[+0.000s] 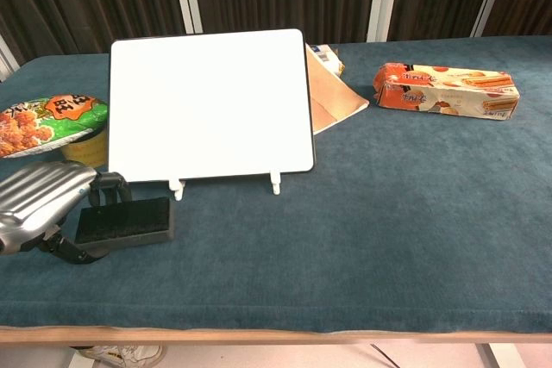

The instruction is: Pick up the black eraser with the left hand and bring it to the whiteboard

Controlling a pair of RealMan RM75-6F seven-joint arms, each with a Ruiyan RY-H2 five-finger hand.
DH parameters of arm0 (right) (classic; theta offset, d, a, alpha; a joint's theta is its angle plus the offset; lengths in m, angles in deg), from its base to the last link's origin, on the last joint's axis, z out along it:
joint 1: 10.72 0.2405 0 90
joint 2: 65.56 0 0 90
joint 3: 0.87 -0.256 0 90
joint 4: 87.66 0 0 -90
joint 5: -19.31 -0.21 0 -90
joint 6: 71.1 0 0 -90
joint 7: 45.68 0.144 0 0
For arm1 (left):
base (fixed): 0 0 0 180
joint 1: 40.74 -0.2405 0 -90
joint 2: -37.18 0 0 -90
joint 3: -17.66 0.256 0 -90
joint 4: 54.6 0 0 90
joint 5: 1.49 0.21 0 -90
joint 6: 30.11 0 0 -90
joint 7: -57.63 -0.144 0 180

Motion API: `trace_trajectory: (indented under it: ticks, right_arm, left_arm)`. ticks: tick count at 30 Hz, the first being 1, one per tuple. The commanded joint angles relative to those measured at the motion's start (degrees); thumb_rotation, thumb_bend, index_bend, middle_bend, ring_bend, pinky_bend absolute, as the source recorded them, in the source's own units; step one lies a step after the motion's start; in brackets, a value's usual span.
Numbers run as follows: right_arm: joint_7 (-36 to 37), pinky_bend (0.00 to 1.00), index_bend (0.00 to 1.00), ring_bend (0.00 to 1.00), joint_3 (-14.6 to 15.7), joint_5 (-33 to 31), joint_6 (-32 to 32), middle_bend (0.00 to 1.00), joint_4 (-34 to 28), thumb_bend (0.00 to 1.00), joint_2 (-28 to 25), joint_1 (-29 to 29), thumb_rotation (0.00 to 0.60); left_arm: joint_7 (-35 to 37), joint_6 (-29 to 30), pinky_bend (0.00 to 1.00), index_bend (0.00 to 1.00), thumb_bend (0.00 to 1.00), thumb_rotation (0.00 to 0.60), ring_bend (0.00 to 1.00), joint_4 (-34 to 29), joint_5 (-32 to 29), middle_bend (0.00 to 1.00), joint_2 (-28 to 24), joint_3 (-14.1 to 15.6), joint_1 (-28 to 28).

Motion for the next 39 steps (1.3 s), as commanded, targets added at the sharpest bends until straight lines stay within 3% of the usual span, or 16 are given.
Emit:
trace_trajectory:
  ticks: [1,5,9,13,19,24,30,39]
  right_arm:
    - [0.0,0.0,0.0,0.0,-0.1,-0.1,0.2,0.0,0.1,0.21,0.0,-0.1,0.6]
    - [-0.1,0.0,0.0,0.0,-0.2,-0.2,0.6,0.0,0.0,0.21,-0.1,-0.1,0.6]
    - [-0.3,0.0,0.0,0.0,-0.3,0.0,0.7,0.0,-0.2,0.21,-0.1,-0.2,0.6]
    - [-0.4,0.0,0.0,0.0,-0.4,-0.2,1.2,0.0,-0.3,0.21,0.0,-0.1,0.6]
    - [-0.4,0.0,0.0,0.0,-0.7,-0.7,2.1,0.0,-0.3,0.21,-0.1,0.0,0.6]
    - [-0.1,0.0,0.0,0.0,-1.0,-1.0,2.1,0.0,-0.1,0.21,-0.3,-0.2,0.6]
    - [-0.2,0.0,0.0,0.0,-1.1,-1.3,2.7,0.0,0.0,0.21,-0.3,-0.1,0.6]
    - [-0.3,0.0,0.0,0.0,-1.3,-1.6,3.0,0.0,-0.3,0.21,-0.5,-0.3,0.6]
  left_arm:
    - [2.8,3.8,0.29,0.75,0.46,0.6,0.52,1.8,3.5,0.82,1.5,-0.7,-0.9]
    - [7.4,7.9,0.34,0.79,0.49,0.6,0.57,2.4,7.6,0.86,1.9,-2.3,-1.1]
    - [9.8,10.5,0.37,0.79,0.49,0.6,0.58,5.6,10.0,0.86,3.4,-5.9,0.4]
    - [10.5,10.9,0.37,0.79,0.49,0.6,0.58,11.5,10.1,0.86,6.6,-10.1,3.2]
    - [10.5,9.7,0.37,0.79,0.48,0.6,0.57,25.3,8.2,0.85,13.5,-15.3,8.5]
    - [11.4,10.4,0.37,0.78,0.48,0.6,0.58,34.6,8.3,0.83,17.7,-16.2,11.1]
    - [12.6,10.0,0.36,0.73,0.47,0.6,0.57,41.4,7.7,0.79,21.1,-16.8,13.3]
    - [13.0,8.8,0.34,0.52,0.35,0.6,0.54,46.8,7.6,0.65,22.7,-15.5,14.8]
